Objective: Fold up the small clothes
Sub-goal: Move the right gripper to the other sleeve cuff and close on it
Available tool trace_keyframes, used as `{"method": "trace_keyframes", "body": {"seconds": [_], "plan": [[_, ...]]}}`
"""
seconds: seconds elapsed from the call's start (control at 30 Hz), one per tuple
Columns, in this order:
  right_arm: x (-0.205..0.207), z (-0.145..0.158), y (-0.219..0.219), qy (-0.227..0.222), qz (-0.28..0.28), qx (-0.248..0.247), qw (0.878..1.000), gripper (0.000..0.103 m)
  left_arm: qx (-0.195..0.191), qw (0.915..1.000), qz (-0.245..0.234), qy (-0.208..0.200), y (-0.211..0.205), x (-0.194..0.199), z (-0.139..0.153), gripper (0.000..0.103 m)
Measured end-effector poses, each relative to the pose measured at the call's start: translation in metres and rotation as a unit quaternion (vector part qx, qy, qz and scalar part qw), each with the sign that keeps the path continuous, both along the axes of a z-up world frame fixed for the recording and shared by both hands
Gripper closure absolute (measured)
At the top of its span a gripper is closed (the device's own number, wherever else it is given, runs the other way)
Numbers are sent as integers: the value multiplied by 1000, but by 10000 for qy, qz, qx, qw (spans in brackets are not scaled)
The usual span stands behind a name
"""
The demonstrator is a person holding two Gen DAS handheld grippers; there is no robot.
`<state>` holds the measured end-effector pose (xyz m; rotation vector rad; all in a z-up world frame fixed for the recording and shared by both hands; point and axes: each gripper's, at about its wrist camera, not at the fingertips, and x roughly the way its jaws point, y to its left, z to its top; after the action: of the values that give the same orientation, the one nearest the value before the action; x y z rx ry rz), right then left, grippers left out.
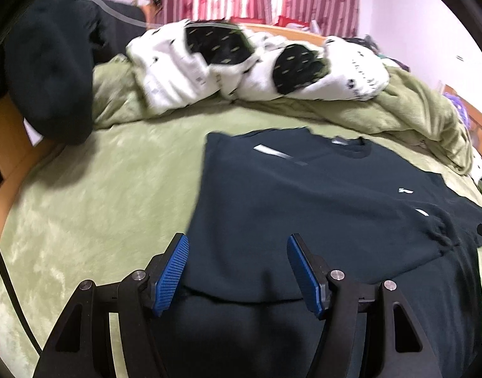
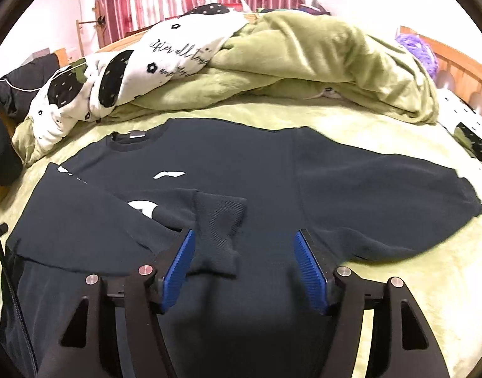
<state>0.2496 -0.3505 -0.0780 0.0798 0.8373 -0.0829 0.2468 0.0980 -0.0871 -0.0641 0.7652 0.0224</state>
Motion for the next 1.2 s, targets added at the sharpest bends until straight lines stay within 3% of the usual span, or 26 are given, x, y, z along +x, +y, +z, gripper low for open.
{"method": "trace_keyframes", "body": {"seconds": [0.17, 0.27, 0.47, 0.7, 0.77, 0.9, 0.97, 1.2], "plan": [[-31, 13, -34, 21, -182, -184, 9997, 33, -35, 9997, -213, -80, -36, -8, 15, 40], [-50, 23, -57, -38, -356, -395, 9986, 21, -28, 9995, -277, -125, -57, -13, 23, 40], [-81, 33, -99, -246, -890, -1158, 9890, 9, -76, 9995, -278, -89, -86, -12, 24, 40], [-77, 7, -154, -106, -1001, -658, 9927, 9, -202, 9993, -309, 98, -105, 5, 6, 40], [-70, -7, -168, -20, -1138, -544, 9920, 12, -195, 9994, -251, 107, -107, 12, 0, 40], [-52, -29, -194, 90, -1296, -137, 9914, 35, -285, 9994, -125, 160, -109, 25, -12, 40], [-38, -41, -205, 187, -1366, -36, 9904, 41, -317, 9994, -48, 146, -110, 30, -17, 40], [0, -72, -223, 326, -1559, 173, 9871, 42, -324, 9992, 97, 228, -111, 41, -33, 40]]}}
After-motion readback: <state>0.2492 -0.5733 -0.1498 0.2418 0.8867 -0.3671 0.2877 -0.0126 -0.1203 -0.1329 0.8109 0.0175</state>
